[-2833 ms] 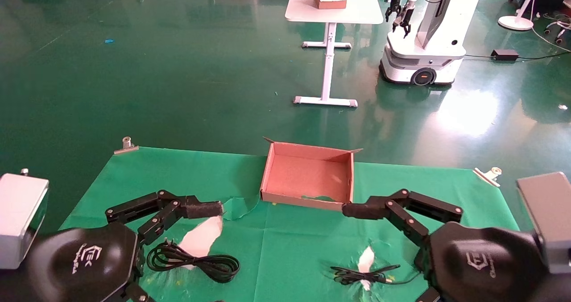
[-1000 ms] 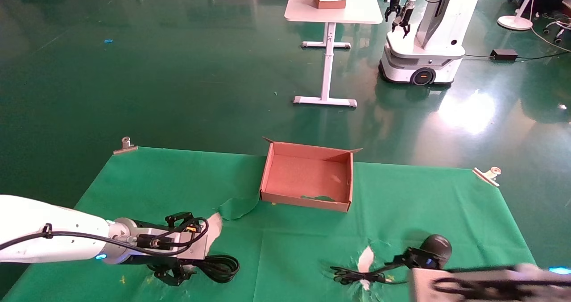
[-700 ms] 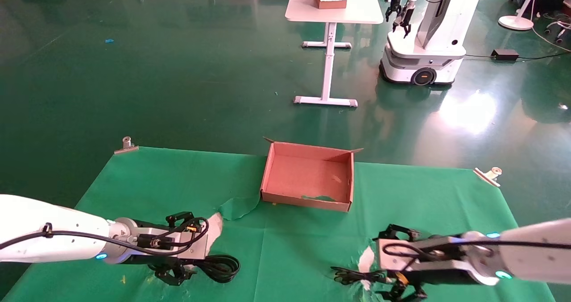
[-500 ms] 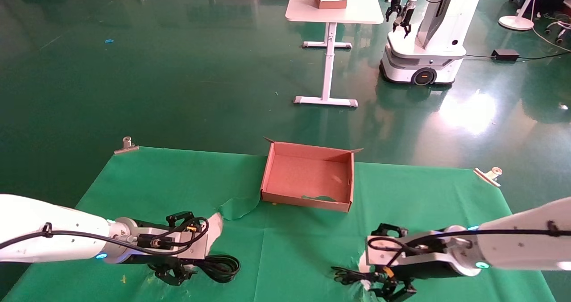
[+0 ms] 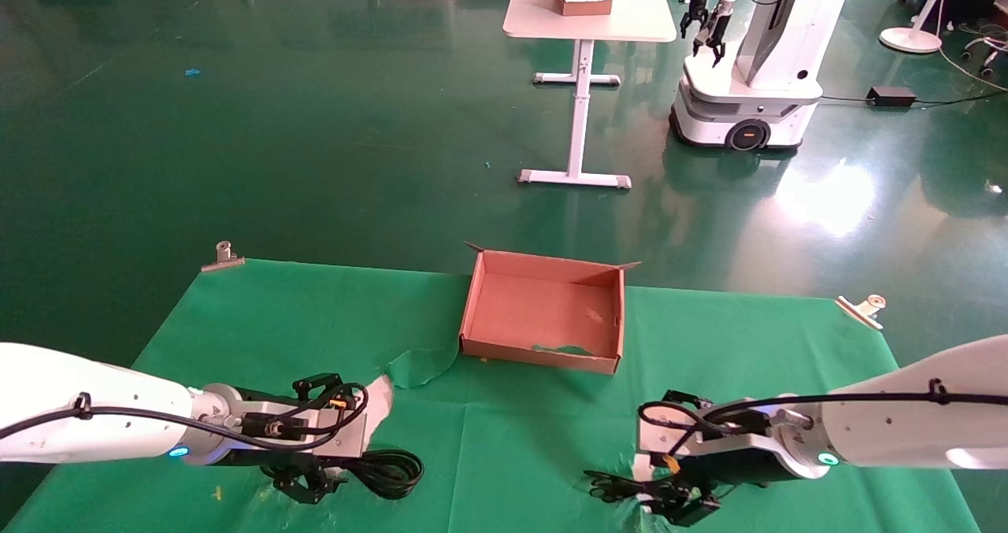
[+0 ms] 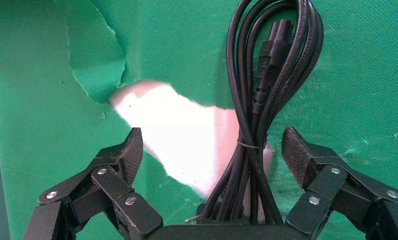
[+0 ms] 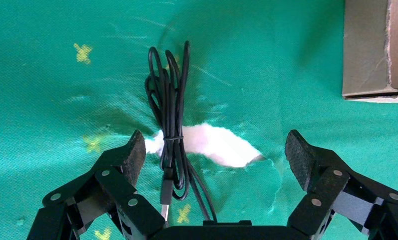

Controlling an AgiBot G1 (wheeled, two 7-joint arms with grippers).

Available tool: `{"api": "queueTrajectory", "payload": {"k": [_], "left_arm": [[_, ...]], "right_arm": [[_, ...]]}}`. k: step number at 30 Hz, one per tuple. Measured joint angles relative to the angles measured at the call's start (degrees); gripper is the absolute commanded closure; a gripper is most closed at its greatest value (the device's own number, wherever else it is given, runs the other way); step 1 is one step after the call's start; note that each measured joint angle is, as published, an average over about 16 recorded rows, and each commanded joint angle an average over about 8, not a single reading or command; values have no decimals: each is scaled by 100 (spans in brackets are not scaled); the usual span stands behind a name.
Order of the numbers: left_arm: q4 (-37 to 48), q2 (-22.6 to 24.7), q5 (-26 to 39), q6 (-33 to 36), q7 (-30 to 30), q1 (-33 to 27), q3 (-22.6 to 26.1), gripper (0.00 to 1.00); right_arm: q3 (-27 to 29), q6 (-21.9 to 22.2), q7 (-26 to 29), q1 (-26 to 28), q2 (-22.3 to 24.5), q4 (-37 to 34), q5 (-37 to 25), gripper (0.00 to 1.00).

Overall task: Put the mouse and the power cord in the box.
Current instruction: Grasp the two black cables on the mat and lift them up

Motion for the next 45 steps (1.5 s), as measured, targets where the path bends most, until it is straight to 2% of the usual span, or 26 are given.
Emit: {"api": "queueTrajectory", "payload": {"k": [2, 6, 18, 20, 26, 28, 45], "left_arm": [[1, 0, 0, -1, 0, 0, 0, 100], [1, 0, 0, -1, 0, 0, 0, 100], [4, 0, -2, -2, 0, 1, -1, 100], [5, 0, -3, -2, 0, 1, -1, 100], [6, 0, -4, -2, 0, 2, -2, 100], [5, 0, -3, -2, 0, 2, -2, 100], [3, 0, -1, -2, 0, 2, -2, 100]], "right_arm": [[-2, -6, -9, -28, 9, -5, 8, 7], [-3, -19, -2, -117, 52, 29, 30, 0], [-17, 26, 119, -351, 158, 150, 12, 0], [-19, 36, 137, -360, 162, 156, 5, 9], [-19, 48, 153, -364, 163, 160, -2, 84], [-19, 46, 150, -364, 163, 159, -2, 100], [-20, 26, 134, -363, 163, 152, -1, 100]]}}
